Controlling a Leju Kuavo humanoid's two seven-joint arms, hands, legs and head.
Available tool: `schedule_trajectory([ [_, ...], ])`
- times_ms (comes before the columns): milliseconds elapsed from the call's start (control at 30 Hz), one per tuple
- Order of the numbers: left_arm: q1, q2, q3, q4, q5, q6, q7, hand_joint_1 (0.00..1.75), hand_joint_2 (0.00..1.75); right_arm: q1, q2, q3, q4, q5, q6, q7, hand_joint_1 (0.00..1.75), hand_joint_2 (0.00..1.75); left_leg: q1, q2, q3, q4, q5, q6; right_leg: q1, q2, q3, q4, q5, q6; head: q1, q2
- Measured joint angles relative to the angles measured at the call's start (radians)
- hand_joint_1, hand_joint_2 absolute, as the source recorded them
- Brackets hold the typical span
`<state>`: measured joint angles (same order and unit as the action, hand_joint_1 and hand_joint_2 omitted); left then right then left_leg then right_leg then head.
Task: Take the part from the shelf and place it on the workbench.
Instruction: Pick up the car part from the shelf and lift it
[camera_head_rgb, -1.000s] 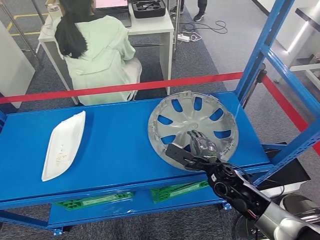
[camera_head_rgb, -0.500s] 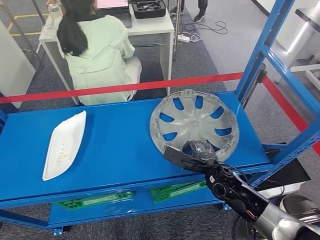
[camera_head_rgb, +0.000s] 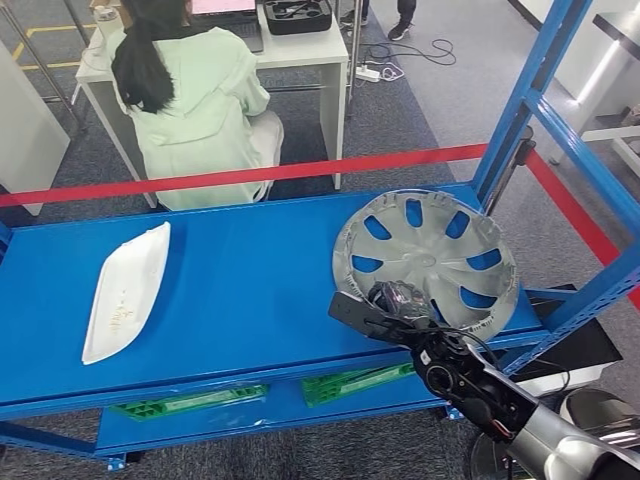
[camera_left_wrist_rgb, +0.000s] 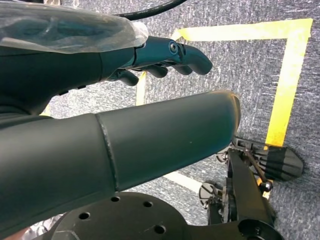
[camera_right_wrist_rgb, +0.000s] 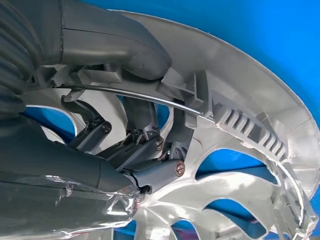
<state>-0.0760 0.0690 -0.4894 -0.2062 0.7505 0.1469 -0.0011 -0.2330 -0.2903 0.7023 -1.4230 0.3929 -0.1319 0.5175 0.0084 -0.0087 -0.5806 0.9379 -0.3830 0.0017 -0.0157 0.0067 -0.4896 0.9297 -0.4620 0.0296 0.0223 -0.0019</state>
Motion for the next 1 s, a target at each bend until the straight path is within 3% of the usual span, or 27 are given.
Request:
schedule_trajectory([
  [133,0.000,0.000,-0.010,0.000,0.008,0.000,-0.001,0.00,1.75,0.000,0.000,0.000,0.002,0.000,-0.006,-0.005,1.75,1.75,0.000,0.000,0.000,0.000,0.000,0.000,0.000,0.000,0.000,0.000,-0.001,-0.001,0.000,0.000],
  [367,0.000,0.006,-0.018,0.000,0.031,-0.006,-0.022,0.00,1.75,0.000,0.000,-0.006,0.005,-0.001,-0.022,-0.034,1.75,1.75,0.000,0.000,0.000,-0.001,-0.001,-0.001,0.000,0.000,0.000,0.000,-0.002,-0.002,0.000,0.000],
  [633,0.000,0.011,-0.034,0.000,0.044,0.004,-0.033,0.00,1.75,0.001,0.003,-0.019,0.010,-0.021,-0.067,-0.126,1.75,1.75,0.000,0.000,0.000,-0.001,-0.001,-0.001,0.000,0.000,0.000,0.000,-0.002,-0.002,0.000,0.000],
  [1000,-0.001,0.015,-0.039,0.000,0.077,0.011,-0.055,0.00,1.75,-0.023,0.025,-0.029,-0.060,0.047,-0.261,-0.365,1.75,1.75,0.000,0.000,-0.002,-0.002,-0.001,-0.001,0.000,0.000,-0.002,0.000,-0.002,-0.002,0.000,0.000],
])
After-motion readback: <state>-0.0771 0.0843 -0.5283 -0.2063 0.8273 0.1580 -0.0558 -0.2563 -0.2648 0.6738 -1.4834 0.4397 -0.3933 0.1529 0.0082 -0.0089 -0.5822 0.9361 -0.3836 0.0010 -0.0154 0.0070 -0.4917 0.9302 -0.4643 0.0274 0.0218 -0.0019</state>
